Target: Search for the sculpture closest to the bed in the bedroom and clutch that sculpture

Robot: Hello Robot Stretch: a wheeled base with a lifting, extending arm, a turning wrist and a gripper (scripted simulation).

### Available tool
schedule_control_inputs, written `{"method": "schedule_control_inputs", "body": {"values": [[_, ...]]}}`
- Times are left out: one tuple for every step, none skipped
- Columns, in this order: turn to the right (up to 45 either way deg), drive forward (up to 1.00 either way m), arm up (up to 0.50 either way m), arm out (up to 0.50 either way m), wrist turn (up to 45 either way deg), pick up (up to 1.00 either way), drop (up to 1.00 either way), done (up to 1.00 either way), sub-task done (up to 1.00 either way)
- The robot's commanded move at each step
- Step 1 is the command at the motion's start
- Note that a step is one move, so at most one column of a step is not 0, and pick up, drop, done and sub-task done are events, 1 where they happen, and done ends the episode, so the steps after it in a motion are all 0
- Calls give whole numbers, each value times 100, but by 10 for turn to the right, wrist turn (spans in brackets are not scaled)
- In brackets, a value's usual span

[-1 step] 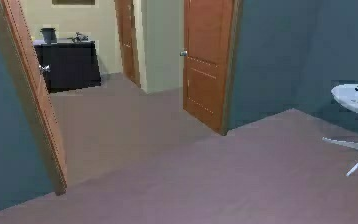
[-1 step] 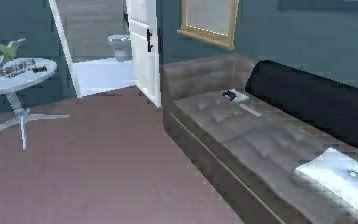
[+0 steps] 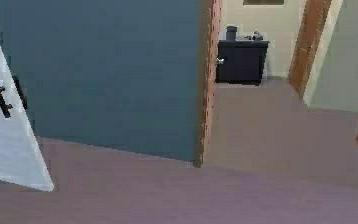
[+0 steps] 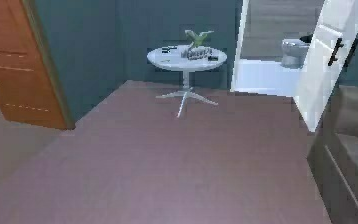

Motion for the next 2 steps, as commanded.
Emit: {"method": "schedule_control_inputs", "body": {"values": [[-450, 0, 0, 0, 0, 0, 0, 0, 0], [-120, 0, 0, 0, 0, 0, 0, 0, 0]]}}
